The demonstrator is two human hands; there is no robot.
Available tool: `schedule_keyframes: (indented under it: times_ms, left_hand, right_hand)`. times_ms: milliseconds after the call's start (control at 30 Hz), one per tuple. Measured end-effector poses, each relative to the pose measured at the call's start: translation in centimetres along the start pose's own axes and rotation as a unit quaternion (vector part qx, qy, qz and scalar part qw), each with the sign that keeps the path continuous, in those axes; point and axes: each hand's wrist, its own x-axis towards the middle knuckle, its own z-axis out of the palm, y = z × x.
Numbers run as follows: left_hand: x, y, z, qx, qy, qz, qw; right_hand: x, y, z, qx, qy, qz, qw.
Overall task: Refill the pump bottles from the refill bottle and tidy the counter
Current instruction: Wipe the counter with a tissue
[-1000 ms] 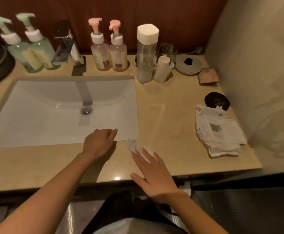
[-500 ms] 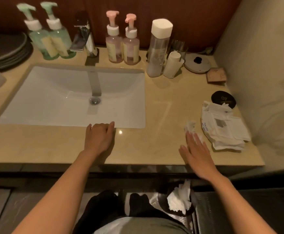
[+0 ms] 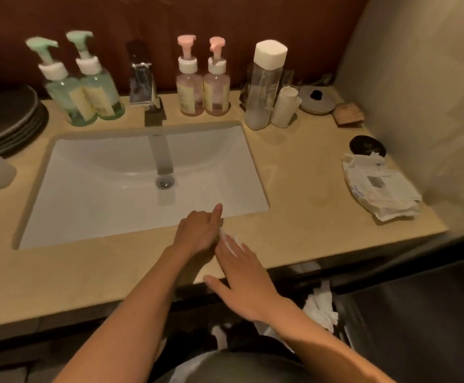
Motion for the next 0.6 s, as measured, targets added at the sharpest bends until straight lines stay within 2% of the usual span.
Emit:
schedule_keyframes:
  times_ms: [67,233,467,600]
  left_hand:
    - [0.0,0.0,-0.4,-0.011,-0.029,0.008,0.999]
    - [-0.1,-0.8,-1.5,-0.042,-0.089,0.011,0.995]
    - [-0.3,-1.5,-2.5,-0.085,-0.111,0.02,0.99]
    - [-0.2,-2.1,-2.6,-0.073,-0.122,0.017,0.99]
  right_hand:
    - [-0.7,-2.1,0.9,-0.01,-0.009,-0.024,1.0]
    - [-2.8,-3.3,0.6,0.012,0.017,0.058,0.998]
    - [-4.9,7.3,-2.5,0.038,0.109,0.253,0.961]
    - [-1.6,8.3,-3.2,0.051,0.113,0.324,0.938]
